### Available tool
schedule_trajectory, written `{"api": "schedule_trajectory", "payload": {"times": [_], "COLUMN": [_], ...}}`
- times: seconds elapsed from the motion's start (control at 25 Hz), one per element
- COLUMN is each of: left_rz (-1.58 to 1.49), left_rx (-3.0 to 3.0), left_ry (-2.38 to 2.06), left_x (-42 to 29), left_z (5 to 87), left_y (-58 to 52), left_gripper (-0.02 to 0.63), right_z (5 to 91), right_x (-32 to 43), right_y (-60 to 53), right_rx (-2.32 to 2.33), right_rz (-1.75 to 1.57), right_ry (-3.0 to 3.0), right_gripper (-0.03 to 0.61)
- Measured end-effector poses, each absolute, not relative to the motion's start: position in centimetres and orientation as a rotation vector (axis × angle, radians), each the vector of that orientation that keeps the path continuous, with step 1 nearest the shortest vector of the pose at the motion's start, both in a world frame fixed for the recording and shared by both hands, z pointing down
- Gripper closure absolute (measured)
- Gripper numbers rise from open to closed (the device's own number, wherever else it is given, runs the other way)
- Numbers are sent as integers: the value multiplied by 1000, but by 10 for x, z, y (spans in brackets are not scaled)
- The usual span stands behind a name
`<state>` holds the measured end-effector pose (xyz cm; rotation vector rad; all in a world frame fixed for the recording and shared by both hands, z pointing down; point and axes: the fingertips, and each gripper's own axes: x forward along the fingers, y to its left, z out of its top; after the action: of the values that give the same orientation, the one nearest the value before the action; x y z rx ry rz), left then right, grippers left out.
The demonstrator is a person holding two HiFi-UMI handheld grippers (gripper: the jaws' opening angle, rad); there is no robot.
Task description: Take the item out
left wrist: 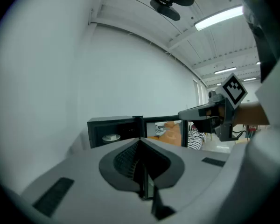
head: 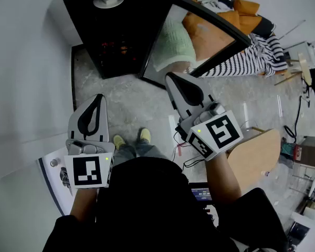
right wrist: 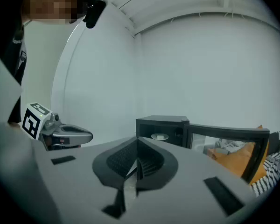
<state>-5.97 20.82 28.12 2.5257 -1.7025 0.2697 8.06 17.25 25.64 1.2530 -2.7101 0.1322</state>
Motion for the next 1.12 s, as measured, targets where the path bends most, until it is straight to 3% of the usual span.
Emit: {"api": "schedule_trajectory", "payload": {"times": [1.12], "left_rz": [198], "left_rx": [2625], "left_ry": [-1636], "left_x": [-96], "left_z": [264], "left_y": [240], "left_gripper": [606], "right_z": [250], "right_x": [56], "right_y": [215], "right_rx": [1185], "right_rz": [220], "right_ry": [-2706], "right_gripper": [572]}}
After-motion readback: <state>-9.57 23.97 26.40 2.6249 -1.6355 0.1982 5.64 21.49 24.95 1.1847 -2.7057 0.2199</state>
